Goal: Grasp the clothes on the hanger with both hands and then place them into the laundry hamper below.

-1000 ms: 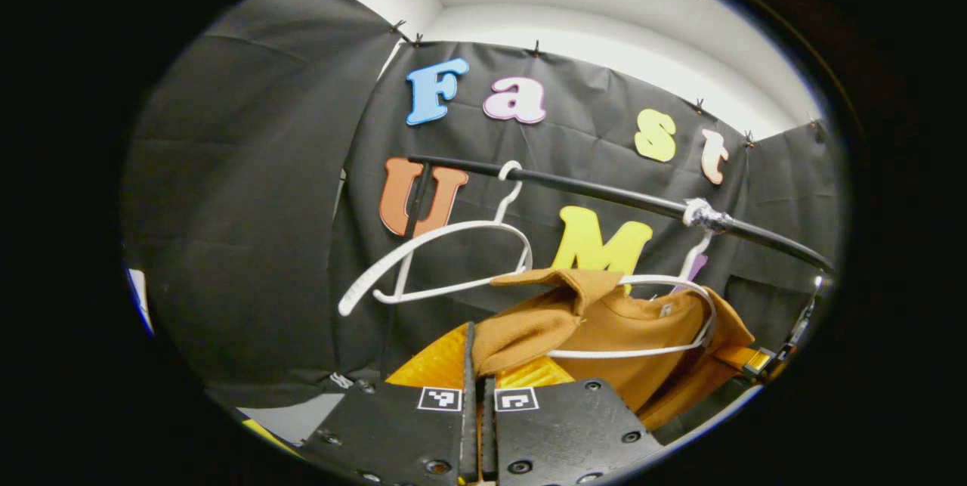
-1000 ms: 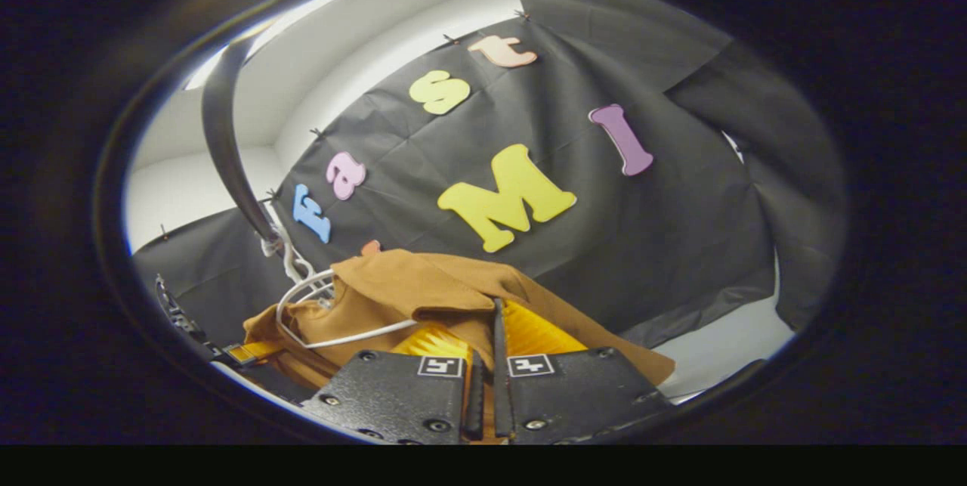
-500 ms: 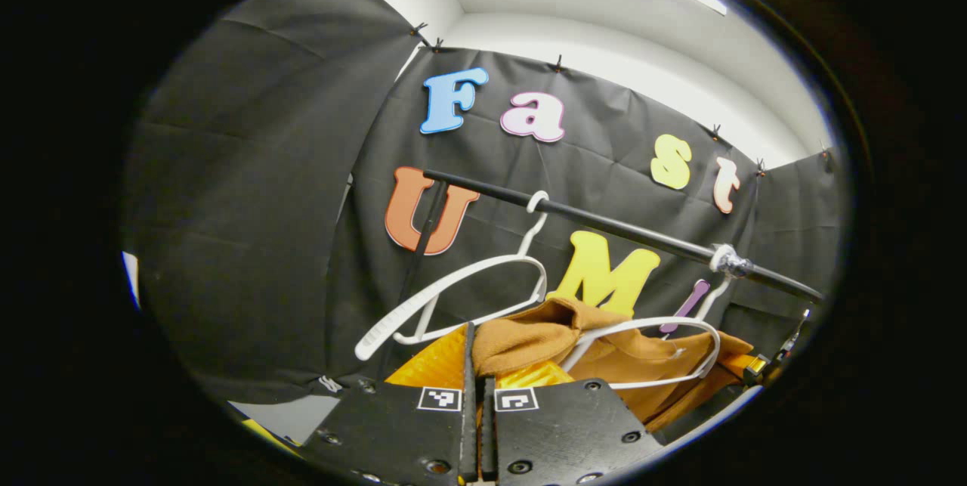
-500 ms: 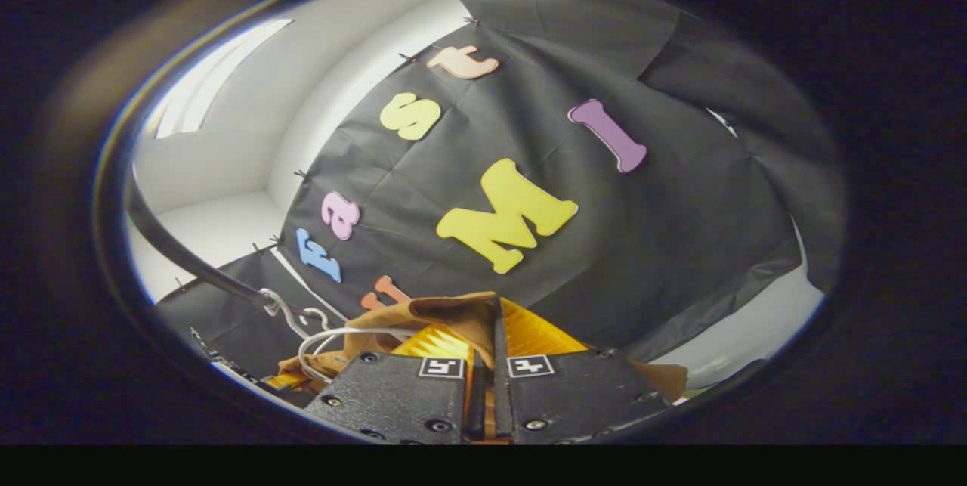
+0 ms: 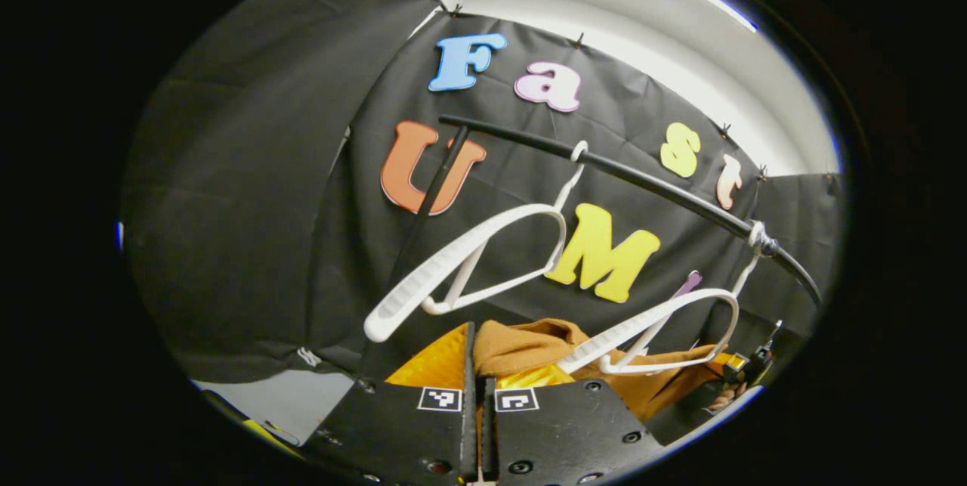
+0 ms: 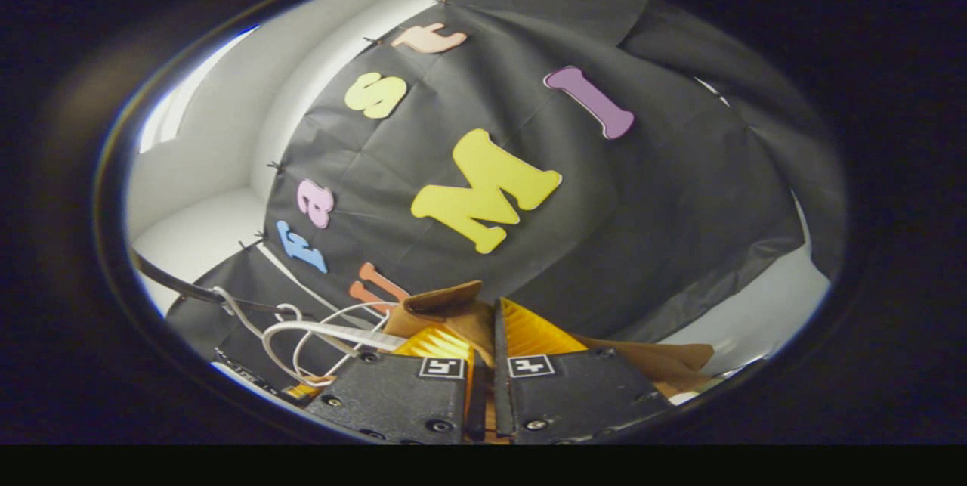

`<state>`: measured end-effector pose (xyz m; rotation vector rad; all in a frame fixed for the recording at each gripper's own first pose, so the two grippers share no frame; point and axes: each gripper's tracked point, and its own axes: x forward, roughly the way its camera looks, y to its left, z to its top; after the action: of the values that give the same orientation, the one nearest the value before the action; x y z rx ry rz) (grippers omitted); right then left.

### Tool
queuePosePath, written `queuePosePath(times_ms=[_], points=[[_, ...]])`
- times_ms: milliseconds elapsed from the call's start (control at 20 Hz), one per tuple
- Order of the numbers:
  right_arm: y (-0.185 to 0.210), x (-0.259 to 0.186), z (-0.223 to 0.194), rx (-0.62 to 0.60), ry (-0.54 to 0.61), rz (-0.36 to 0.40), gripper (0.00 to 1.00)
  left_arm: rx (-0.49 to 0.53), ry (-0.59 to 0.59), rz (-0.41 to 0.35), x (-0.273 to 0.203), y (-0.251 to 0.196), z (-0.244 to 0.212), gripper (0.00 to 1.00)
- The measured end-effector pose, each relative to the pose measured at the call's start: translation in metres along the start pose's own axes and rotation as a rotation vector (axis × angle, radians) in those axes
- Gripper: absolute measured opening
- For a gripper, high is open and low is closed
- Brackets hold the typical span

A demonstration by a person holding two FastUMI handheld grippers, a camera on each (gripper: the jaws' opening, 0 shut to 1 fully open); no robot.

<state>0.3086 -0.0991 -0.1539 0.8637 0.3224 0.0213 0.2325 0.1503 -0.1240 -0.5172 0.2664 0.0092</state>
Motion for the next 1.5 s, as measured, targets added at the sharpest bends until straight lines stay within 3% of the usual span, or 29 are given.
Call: queuePosePath(times_ms=[250,550,800,1050,1400,1500], points=[[-0.019,-0.007,-0.015,-0.042,0.033,-0.048,0.06,-0.036,0.043,-0.004,-0.003,0.006,-0.023,0.02],[-0.05,-0.026,-0.059,-0.126,0.122,-0.141,0.06,0.071,0.107,0.021,-0.021,0.01,-0.062,0.02],[-0.056,-0.049,-0.093,-0.202,0.189,-0.164,0.06,0.063,0.166,0.011,-0.039,0.002,-0.094,0.02],[-0.032,-0.07,-0.122,-0.323,0.253,-0.121,0.08,0.098,0.181,-0.062,-0.063,-0.035,-0.114,0.02],[0.041,-0.102,-0.16,-0.421,0.322,0.047,0.1,0.179,0.157,-0.198,-0.097,-0.107,-0.109,0.02],[0.063,-0.108,-0.165,-0.438,0.331,0.092,0.06,0.203,0.142,-0.238,-0.105,-0.127,-0.104,0.02]])
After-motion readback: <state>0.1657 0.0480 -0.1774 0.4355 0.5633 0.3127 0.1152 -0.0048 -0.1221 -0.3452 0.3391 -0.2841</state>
